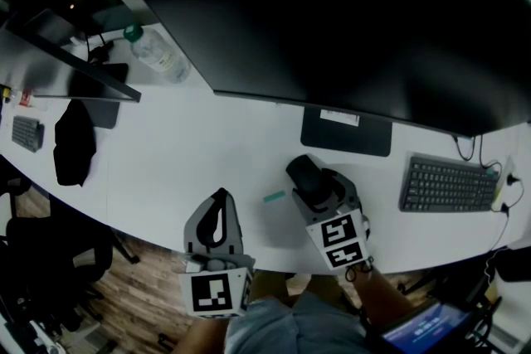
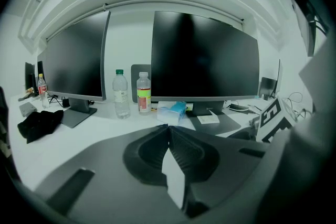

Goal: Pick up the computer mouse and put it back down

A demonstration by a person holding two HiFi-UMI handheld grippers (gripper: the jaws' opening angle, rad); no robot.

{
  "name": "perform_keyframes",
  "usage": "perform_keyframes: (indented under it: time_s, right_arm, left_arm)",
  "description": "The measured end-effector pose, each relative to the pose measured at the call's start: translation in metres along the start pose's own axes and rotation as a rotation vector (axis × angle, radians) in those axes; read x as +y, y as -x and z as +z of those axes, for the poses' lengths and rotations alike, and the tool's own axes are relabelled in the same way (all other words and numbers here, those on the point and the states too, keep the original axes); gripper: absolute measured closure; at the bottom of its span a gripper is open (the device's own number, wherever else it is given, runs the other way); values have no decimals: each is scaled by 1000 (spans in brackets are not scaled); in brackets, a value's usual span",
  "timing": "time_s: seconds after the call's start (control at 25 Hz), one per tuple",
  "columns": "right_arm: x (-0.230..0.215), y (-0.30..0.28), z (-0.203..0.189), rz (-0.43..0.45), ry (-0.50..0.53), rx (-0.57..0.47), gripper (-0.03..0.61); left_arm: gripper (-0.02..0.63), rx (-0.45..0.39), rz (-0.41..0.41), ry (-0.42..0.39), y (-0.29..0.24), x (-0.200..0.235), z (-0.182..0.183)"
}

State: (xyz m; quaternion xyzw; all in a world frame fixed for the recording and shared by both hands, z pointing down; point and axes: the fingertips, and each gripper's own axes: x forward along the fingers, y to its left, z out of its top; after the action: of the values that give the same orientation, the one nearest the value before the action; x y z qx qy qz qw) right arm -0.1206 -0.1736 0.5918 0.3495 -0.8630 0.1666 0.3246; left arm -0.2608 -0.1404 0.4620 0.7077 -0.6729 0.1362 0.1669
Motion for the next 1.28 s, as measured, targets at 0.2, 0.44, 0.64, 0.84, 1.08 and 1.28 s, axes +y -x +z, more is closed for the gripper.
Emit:
perform_keyframes:
  time_s: [0.2,0.44,0.64,0.84,1.08,1.28]
  right_arm:
    - [4,-2,-3,22,12,15,255]
    - [5,13,7,33,11,-22,219]
    - [1,58,38,20,19,-124,227]
    - [-12,136,89,-7,15,-319,280]
    - [-21,233,161,-30,64,-602,379]
    - [-25,296,185,-78,90,-743,504]
  left_arm:
    - [609,-12,1,-2,5,-1,3]
    - [609,-51,7,-4,18,-9,14]
    - [609,-119,6,-6,37,-30,35]
    - [609,-234,0,-17,62,-66,80]
    - [609,-423,-20,-63,99,-109,155]
    - [609,-515,-15,-100,126,-137,193]
